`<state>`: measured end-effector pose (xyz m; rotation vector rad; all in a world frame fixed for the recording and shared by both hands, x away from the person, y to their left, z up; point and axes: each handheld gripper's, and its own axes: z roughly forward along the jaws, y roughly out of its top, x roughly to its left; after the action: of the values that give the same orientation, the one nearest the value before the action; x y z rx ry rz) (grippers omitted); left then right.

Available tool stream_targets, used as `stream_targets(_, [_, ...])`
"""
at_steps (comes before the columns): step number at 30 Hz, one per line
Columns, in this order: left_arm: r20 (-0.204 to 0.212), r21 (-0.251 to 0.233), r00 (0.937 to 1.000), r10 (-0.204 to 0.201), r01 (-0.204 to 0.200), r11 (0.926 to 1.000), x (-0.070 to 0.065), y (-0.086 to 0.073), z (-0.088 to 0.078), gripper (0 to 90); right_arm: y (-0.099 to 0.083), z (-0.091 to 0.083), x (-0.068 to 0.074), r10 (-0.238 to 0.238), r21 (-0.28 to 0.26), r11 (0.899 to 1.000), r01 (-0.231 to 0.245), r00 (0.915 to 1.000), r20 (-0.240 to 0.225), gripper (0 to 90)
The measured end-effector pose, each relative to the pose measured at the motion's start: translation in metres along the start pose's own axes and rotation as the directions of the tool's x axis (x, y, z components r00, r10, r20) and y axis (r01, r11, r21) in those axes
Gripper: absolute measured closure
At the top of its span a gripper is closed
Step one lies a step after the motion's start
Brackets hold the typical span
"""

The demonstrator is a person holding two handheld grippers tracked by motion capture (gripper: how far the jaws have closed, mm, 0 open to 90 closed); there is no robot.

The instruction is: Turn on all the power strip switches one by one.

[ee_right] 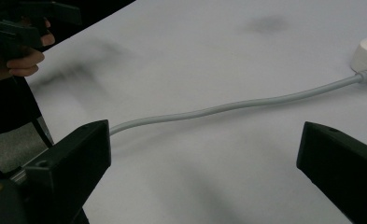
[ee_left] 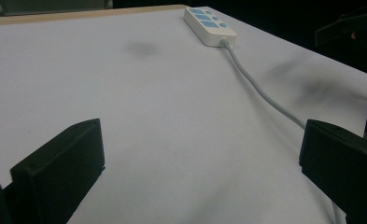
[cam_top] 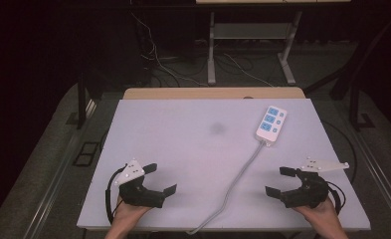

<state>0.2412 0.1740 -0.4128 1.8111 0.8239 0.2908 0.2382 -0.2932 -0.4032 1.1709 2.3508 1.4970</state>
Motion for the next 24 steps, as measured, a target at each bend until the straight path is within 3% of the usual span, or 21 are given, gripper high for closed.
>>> stream_targets(24, [0.028, 0.018, 0.9996, -0.006, 0.005, 0.9998, 0.0027, -0.0013, 0.0032, 0.0, -0.0019, 0.0012, -0.0051, 0.014, 0.030, 0.999, -0.014, 0.9999, 0.001, 2.9])
